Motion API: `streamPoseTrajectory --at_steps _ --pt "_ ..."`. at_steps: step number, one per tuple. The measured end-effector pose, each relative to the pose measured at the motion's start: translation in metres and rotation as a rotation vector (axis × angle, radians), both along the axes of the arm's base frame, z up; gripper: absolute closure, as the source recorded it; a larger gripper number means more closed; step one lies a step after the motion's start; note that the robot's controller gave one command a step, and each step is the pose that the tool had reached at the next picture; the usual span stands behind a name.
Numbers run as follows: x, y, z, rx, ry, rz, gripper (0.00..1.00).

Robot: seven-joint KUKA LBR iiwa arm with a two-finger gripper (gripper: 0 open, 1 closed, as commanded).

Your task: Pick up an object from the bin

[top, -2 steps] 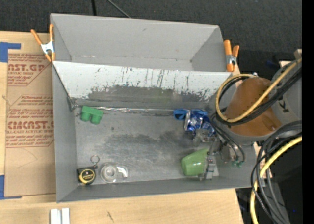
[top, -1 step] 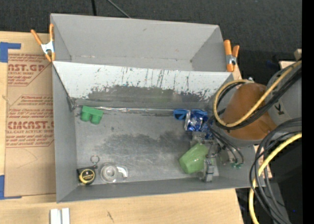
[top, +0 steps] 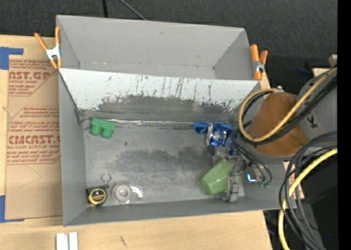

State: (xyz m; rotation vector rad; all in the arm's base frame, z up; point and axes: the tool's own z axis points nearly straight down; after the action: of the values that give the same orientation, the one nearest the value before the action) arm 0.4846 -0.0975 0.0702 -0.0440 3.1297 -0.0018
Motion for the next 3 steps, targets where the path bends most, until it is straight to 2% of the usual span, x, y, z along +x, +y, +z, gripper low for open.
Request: streamPoseTrajectory --at_steps 1,2,3 --pt "-0.001 0.000 -0.001 0.000 0.004 0.001 1.00" --pt "0.000 0.001 0.056 0.000 0.007 0.002 1.00" --pt "0.001 0.001 0.069 0.000 0.009 0.002 1.00"
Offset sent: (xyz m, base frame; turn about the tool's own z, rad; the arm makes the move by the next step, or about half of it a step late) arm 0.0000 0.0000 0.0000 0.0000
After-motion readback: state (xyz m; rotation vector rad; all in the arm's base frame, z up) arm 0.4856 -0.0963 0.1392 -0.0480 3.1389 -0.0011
